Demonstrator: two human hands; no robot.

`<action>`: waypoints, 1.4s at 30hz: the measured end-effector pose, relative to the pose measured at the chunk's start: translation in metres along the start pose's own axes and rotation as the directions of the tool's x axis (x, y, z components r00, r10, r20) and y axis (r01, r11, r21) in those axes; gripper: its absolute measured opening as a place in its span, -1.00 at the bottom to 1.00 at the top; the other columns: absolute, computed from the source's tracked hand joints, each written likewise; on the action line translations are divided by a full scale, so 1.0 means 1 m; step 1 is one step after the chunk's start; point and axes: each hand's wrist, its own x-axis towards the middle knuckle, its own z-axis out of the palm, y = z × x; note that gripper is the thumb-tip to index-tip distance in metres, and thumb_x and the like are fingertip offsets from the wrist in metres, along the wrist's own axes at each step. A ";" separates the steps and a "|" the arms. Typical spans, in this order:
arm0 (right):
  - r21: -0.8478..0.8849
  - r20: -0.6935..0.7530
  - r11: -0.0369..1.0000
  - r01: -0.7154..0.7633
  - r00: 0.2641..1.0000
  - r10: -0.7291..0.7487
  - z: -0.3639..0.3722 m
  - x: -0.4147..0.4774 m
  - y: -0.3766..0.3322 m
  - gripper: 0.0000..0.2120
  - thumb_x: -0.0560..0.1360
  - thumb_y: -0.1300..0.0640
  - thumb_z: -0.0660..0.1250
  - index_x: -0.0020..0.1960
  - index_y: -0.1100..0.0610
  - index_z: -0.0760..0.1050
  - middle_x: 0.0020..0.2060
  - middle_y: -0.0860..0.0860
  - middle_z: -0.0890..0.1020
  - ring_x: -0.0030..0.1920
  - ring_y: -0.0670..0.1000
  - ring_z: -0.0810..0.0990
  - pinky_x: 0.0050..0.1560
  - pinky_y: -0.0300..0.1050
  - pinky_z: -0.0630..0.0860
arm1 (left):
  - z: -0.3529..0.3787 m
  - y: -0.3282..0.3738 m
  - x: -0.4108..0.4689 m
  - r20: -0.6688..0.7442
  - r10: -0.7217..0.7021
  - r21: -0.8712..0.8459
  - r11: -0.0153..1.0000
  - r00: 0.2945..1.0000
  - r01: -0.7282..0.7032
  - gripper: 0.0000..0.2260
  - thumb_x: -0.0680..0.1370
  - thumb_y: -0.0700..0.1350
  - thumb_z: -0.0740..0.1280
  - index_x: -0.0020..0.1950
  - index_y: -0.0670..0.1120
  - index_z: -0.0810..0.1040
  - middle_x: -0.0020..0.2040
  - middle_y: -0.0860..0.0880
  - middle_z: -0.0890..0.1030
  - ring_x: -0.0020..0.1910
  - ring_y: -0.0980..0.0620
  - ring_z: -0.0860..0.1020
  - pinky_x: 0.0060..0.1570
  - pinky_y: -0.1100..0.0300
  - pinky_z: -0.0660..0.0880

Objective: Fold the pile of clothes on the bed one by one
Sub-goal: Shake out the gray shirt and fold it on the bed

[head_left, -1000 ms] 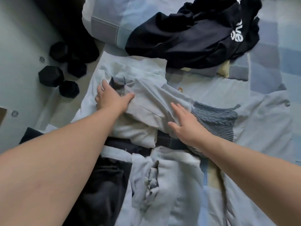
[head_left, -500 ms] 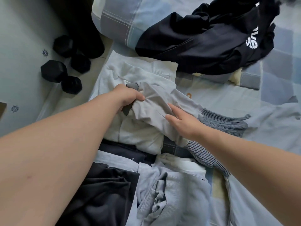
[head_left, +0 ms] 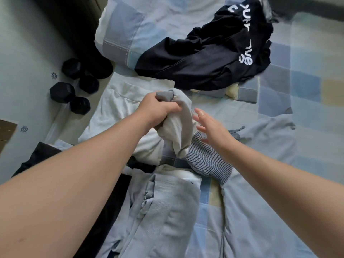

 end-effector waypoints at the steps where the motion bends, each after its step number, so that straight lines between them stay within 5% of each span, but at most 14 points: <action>1: 0.034 -0.017 0.999 -0.011 1.000 0.011 -0.013 -0.009 0.000 -0.72 0.71 -0.10 0.01 0.36 -0.19 0.36 0.31 -0.23 0.47 0.36 -0.11 0.40 0.43 -0.02 0.31 | 0.012 0.009 -0.007 0.023 -0.011 -0.004 1.000 1.000 0.011 -0.76 0.42 -0.13 0.52 0.06 -0.12 0.66 -0.09 -0.04 0.69 -0.05 -0.08 0.69 -0.27 0.18 0.56; 5: 0.220 -0.031 0.968 -0.116 0.992 0.126 -0.075 -0.044 0.011 -0.54 0.67 -0.24 -0.03 0.48 -0.15 0.35 0.37 -0.16 0.50 0.35 0.00 0.47 0.34 0.14 0.40 | 0.080 0.050 -0.037 0.034 0.047 0.053 0.997 0.998 -0.048 -0.92 0.47 -0.10 0.50 -0.09 -0.06 0.65 -0.11 -0.05 0.70 -0.05 -0.06 0.69 -0.14 0.08 0.62; 9: 0.433 -0.018 0.886 -0.166 0.981 0.193 -0.154 -0.089 0.045 -0.47 0.64 -0.32 -0.03 0.44 -0.12 0.43 0.30 -0.08 0.60 0.32 0.04 0.53 0.41 0.19 0.37 | 0.184 0.085 -0.071 0.039 0.079 0.063 0.995 0.996 -0.081 -0.85 0.45 -0.01 0.53 -0.16 -0.06 0.65 -0.14 -0.03 0.68 -0.06 -0.04 0.68 -0.01 0.04 0.62; 14: 0.656 -0.020 0.733 -0.180 0.967 0.255 -0.260 -0.154 0.098 -0.43 0.64 -0.32 -0.06 0.39 -0.04 0.48 0.22 0.02 0.66 0.20 0.10 0.65 0.33 0.09 0.48 | 0.339 0.110 -0.112 0.127 0.062 -0.029 0.998 0.990 -0.059 -0.82 0.45 -0.14 0.49 -0.31 -0.06 0.57 -0.39 0.06 0.59 -0.30 0.05 0.59 -0.22 0.25 0.52; 21: 0.722 -0.201 0.689 -0.071 0.930 0.307 -0.380 -0.219 0.161 -0.38 0.67 -0.27 -0.15 0.37 0.04 0.51 0.16 0.13 0.69 0.19 0.15 0.66 0.22 0.12 0.54 | 0.516 0.112 -0.148 0.344 -0.031 -0.145 0.986 0.938 0.085 -0.85 0.41 -0.08 0.51 -0.10 -0.08 0.62 -0.19 -0.09 0.68 -0.16 -0.08 0.66 0.09 0.01 0.61; 26: 0.665 -0.286 0.744 -0.064 0.899 0.332 -0.411 -0.226 0.190 -0.41 0.67 -0.28 -0.11 0.37 0.00 0.51 0.18 0.04 0.68 0.20 0.07 0.66 0.30 0.12 0.51 | 0.545 0.100 -0.151 0.383 -0.071 -0.191 0.969 0.921 0.155 -0.75 0.45 -0.12 0.53 0.07 -0.17 0.64 -0.03 -0.15 0.71 -0.02 -0.10 0.68 0.10 0.03 0.61; 29: 0.582 -0.255 0.799 -0.153 0.899 0.357 -0.395 -0.209 0.198 -0.48 0.66 -0.27 -0.07 0.35 -0.05 0.49 0.14 -0.09 0.66 0.16 -0.05 0.63 0.14 -0.05 0.54 | 0.517 0.074 -0.129 0.282 -0.053 -0.125 0.988 0.958 0.092 -0.61 0.30 -0.04 0.51 0.06 -0.18 0.63 -0.10 -0.07 0.68 -0.10 -0.02 0.64 -0.03 0.12 0.58; 32: 0.429 -0.208 0.871 -0.240 0.912 0.353 -0.366 -0.183 0.200 -0.57 0.68 -0.21 -0.02 0.29 -0.05 0.51 0.17 -0.10 0.61 0.19 -0.10 0.57 0.10 -0.09 0.45 | 0.461 0.039 -0.094 0.091 -0.063 0.075 0.996 0.994 0.056 -0.80 0.41 -0.15 0.50 -0.05 -0.09 0.54 -0.17 -0.02 0.60 -0.12 -0.03 0.58 -0.07 0.10 0.52; 35: 0.247 -0.255 0.944 -0.220 0.925 0.282 -0.340 -0.153 0.211 -0.59 0.70 -0.10 0.07 0.38 0.08 0.50 0.31 -0.01 0.56 0.34 -0.05 0.49 0.33 -0.11 0.40 | 0.402 0.005 -0.061 -0.054 -0.093 0.311 0.945 0.994 0.105 -0.75 0.46 -0.09 0.49 0.03 -0.06 0.47 -0.09 -0.04 0.57 -0.02 -0.09 0.56 -0.01 0.04 0.50; 38: -0.130 -0.322 0.973 -0.192 0.936 0.142 -0.326 -0.128 0.235 -0.58 0.68 -0.03 0.16 0.50 0.06 0.38 0.47 0.00 0.43 0.49 0.00 0.33 0.51 -0.04 0.22 | 0.376 -0.021 -0.040 -0.148 -0.136 0.513 0.836 0.980 0.194 -0.59 0.50 0.01 0.46 0.26 -0.02 0.39 0.24 -0.09 0.54 0.15 -0.12 0.49 0.05 0.07 0.41; 40: -0.435 -0.328 0.878 -0.199 0.943 0.052 -0.320 -0.114 0.253 -0.51 0.66 -0.08 0.15 0.57 -0.05 0.24 0.59 -0.02 0.21 0.58 0.05 0.12 0.55 0.09 0.09 | 0.373 -0.038 -0.036 -0.216 0.028 0.719 0.681 0.976 0.140 -0.46 0.52 0.07 0.41 0.44 0.01 0.32 0.46 -0.07 0.39 0.43 -0.15 0.32 0.32 -0.05 0.30; 42: -0.646 -0.311 0.733 -0.214 0.951 0.004 -0.315 -0.100 0.267 -0.46 0.65 -0.16 0.11 0.60 -0.17 0.10 0.63 -0.06 -0.02 0.62 0.08 -0.10 0.55 0.18 -0.04 | 0.384 -0.054 -0.036 -0.064 0.313 0.834 0.539 0.947 -0.121 -0.46 0.57 0.08 0.32 0.52 0.03 0.30 0.57 -0.06 0.26 0.55 -0.16 0.16 0.46 -0.13 0.17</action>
